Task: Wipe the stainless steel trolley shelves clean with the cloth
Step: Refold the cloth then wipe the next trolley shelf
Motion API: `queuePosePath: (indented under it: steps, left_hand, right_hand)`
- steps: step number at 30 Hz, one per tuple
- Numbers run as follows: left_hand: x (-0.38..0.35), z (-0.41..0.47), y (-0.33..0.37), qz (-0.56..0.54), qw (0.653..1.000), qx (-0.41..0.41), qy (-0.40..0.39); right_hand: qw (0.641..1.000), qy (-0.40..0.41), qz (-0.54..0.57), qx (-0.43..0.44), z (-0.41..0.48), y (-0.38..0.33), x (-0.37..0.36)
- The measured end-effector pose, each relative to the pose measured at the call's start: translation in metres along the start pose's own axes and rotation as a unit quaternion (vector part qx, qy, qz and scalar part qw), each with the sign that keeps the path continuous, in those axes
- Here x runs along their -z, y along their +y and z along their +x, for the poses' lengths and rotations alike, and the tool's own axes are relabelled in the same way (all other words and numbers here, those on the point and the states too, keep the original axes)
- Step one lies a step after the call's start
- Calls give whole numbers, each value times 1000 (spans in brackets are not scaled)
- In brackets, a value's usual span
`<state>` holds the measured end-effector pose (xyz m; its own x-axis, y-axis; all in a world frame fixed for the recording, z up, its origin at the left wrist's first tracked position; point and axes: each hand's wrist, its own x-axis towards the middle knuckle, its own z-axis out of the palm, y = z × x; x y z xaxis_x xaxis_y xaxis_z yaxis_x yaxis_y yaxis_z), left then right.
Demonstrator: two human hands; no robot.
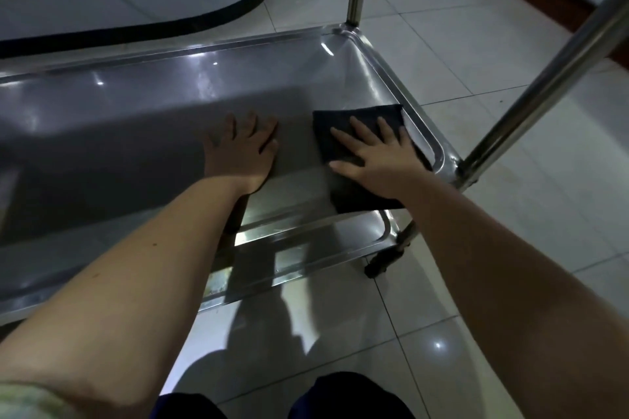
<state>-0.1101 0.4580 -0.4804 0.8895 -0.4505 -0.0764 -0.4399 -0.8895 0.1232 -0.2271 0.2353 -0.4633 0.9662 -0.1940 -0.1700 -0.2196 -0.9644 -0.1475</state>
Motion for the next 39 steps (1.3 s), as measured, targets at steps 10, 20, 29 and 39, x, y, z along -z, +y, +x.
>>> queuePosePath:
  steps: [10, 20, 29, 39]
  left_hand:
    - [19, -6, -46, -111, 993, -41, -10]
    - [18, -55, -156, 44, 999, 10, -22]
    - [21, -59, -153, 25, 999, 18, -16]
    - [18, -61, -153, 22, 1000, 11, -7]
  right_hand:
    - [995, 24, -40, -85, -4, 45, 6]
    - [998, 1, -54, -35, 8, -92, -13]
    - [999, 27, -33, 17, 6, -99, -18]
    - [996, 5, -60, -64, 7, -98, -15]
